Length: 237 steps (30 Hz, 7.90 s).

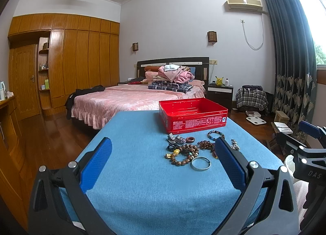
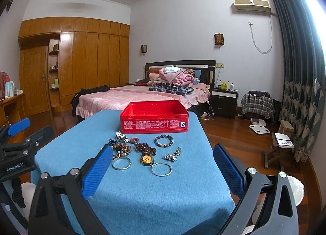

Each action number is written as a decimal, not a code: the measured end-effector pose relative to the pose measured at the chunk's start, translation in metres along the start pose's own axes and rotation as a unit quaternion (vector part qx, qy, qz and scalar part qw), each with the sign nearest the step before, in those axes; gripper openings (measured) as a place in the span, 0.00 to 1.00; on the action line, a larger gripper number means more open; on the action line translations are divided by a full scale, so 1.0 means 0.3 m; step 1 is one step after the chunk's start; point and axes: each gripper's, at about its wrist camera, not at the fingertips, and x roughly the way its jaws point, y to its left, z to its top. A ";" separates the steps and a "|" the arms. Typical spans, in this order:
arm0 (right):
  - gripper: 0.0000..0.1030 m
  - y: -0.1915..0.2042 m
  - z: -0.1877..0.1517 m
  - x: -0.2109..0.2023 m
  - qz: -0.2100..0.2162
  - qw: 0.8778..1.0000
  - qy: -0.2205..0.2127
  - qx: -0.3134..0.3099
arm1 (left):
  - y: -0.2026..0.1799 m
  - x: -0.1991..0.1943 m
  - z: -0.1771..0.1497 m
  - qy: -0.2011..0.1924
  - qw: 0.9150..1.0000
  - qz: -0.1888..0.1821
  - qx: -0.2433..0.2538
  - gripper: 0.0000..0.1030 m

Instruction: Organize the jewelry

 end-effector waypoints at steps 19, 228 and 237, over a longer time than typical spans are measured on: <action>0.94 0.015 -0.090 0.175 0.007 1.000 0.015 -0.015 | -0.001 0.182 -0.101 0.071 0.997 -0.018 -0.037 0.95; 0.37 0.039 -0.088 0.714 0.110 0.968 0.224 0.028 | 0.016 0.552 -0.089 0.130 0.988 -0.042 -0.079 0.09; 0.37 0.075 -0.089 0.644 0.149 0.961 0.231 0.034 | 0.015 0.556 -0.091 0.130 0.988 -0.040 -0.078 0.09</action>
